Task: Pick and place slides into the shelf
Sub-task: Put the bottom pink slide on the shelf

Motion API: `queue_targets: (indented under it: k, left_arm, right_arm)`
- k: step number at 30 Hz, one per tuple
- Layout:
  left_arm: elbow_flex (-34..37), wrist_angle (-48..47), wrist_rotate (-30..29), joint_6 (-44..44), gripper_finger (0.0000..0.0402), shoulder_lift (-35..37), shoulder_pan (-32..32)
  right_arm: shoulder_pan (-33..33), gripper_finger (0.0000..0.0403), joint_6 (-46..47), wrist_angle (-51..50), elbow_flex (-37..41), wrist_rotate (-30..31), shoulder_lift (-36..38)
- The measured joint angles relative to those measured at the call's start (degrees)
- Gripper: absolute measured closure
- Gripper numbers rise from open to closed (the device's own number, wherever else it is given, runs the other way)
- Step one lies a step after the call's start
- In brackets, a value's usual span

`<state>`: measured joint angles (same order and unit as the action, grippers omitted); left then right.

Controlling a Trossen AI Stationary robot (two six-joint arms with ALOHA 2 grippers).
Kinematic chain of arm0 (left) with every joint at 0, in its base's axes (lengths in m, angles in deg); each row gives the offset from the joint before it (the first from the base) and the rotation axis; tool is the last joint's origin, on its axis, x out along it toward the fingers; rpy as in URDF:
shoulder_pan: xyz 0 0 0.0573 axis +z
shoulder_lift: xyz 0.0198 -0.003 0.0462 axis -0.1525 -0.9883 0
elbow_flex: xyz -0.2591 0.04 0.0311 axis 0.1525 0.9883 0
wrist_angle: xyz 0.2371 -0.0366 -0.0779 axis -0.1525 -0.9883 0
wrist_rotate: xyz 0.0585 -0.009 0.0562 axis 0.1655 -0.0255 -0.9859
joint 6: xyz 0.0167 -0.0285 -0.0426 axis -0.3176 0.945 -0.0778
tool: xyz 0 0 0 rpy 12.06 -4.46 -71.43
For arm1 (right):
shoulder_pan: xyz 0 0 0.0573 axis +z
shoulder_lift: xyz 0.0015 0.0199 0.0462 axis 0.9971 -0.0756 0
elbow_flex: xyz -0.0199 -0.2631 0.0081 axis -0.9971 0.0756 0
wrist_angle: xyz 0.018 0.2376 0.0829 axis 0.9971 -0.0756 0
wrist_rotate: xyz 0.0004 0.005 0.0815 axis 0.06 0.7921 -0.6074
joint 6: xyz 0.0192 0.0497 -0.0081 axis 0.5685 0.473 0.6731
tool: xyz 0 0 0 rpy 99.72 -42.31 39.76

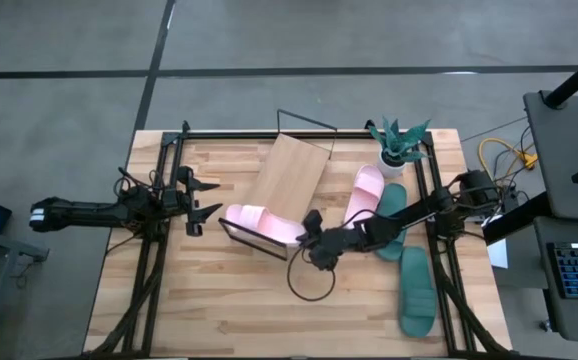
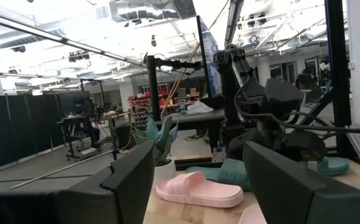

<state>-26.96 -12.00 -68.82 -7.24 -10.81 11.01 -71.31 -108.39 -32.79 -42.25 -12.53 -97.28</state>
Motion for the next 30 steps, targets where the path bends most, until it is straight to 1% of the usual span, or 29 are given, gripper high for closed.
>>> queue_targets:
  k: [4,8,11,20,28,30]
  left_arm:
    - [0.0,0.04,0.0,0.01,0.0173,0.1,0.0]
    - [0.0,-0.01,0.0,0.01,0.0173,-0.12,0.0]
    - [0.0,0.06,0.0,0.01,0.0173,-0.18,0.0]
    - [0.0,-0.48,0.0,0.01,0.0173,-0.23,-0.01]
    - [0.02,-0.52,0.0,0.01,0.0173,-0.54,0.0]
    - [0.02,-0.42,0.0,0.01,0.0173,-0.66,-0.02]
  right_arm:
    - [0.06,0.0337,4.11,-0.14,-1.24,0.32,-0.28]
    - [0.24,0.0337,4.89,-0.12,-2.04,5.75,-1.11]
    - [0.43,0.0337,5.68,-0.45,-2.53,7.09,-1.9]
    - [2.07,0.0337,5.47,-0.34,-6.22,7.12,-7.8]
    - [2.7,0.0337,6.08,-2.84,-6.85,7.07,-8.08]
    - [3.01,0.0337,5.69,-3.77,-6.85,6.13,-7.93]
